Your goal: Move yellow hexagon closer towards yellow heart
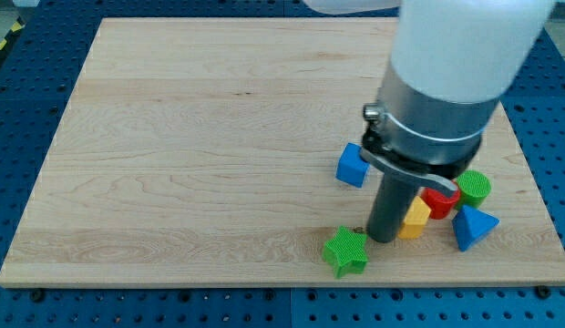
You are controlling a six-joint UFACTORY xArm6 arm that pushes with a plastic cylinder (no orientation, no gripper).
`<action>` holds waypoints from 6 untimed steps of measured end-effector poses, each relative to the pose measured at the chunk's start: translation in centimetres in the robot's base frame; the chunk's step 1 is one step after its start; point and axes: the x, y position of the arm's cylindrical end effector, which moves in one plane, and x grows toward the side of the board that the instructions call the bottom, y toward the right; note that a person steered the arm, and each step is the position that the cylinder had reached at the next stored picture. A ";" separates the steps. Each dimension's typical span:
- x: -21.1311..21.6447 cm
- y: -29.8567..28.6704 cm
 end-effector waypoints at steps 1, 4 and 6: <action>0.0 1.8; 2.0 4.4; 0.5 4.8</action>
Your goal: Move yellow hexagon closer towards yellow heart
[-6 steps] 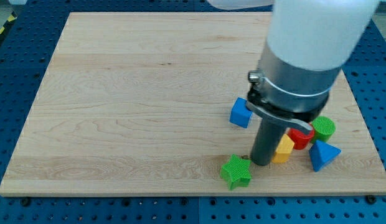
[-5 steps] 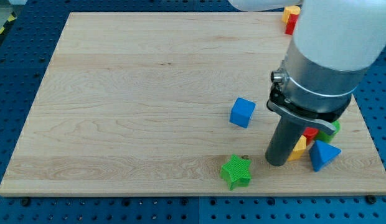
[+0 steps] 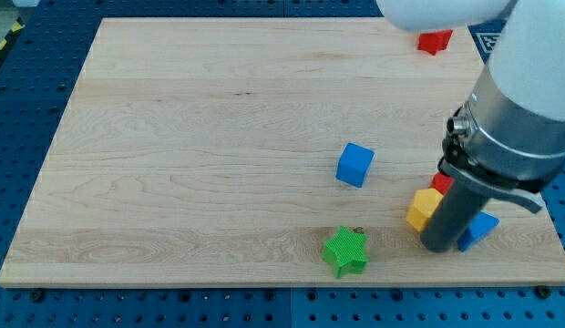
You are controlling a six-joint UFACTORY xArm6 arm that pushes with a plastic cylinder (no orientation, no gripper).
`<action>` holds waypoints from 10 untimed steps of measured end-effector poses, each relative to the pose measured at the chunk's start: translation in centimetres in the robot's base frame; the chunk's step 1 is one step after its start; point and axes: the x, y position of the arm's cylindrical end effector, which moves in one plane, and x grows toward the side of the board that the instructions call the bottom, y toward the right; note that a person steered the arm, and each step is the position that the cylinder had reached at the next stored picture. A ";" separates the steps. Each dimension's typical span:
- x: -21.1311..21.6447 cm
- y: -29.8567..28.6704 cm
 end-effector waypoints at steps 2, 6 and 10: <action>-3.9 -0.3; -6.3 -3.3; -12.4 0.5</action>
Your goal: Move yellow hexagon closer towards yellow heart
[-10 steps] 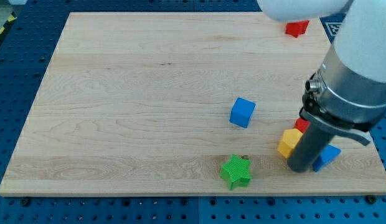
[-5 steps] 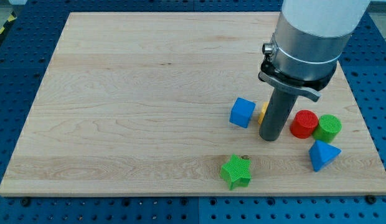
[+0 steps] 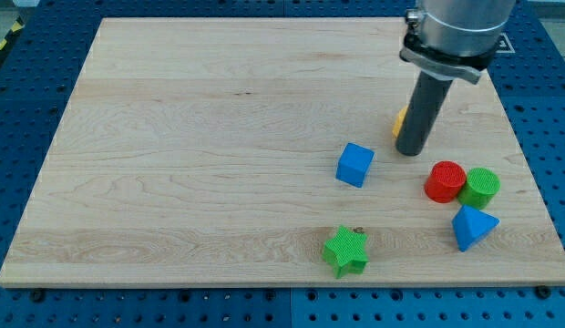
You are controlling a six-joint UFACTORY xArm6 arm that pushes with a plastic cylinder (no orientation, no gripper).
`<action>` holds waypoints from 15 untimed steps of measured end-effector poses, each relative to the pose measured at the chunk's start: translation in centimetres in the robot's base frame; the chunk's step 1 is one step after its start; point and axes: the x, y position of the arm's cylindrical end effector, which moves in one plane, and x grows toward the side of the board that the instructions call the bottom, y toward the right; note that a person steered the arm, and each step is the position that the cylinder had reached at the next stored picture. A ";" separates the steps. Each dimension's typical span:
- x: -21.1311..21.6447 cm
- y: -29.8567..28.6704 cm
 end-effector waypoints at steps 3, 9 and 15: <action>-4.1 1.6; -6.7 -1.0; -17.0 -7.0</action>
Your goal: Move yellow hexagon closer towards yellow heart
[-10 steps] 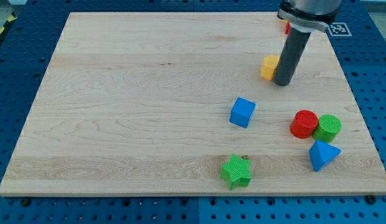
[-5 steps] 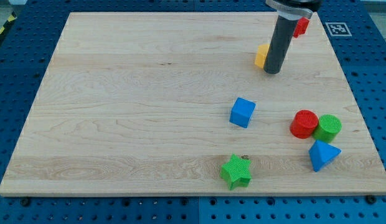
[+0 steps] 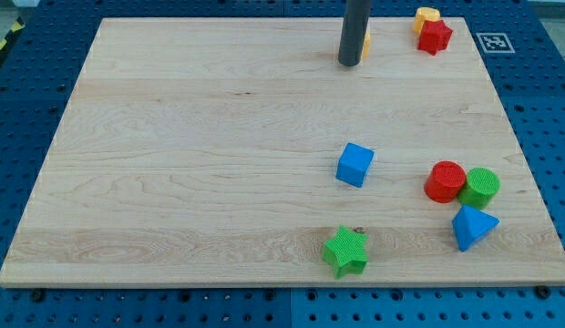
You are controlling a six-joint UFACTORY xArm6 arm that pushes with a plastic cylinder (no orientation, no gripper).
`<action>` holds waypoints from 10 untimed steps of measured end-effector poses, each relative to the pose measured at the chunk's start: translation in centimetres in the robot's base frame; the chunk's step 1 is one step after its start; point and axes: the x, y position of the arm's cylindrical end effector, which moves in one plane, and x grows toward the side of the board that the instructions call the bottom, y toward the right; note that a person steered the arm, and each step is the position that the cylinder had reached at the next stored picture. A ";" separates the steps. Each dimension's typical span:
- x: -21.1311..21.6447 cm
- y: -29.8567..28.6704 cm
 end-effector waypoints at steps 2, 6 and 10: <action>-3.2 -1.3; -3.9 3.3; 0.4 2.7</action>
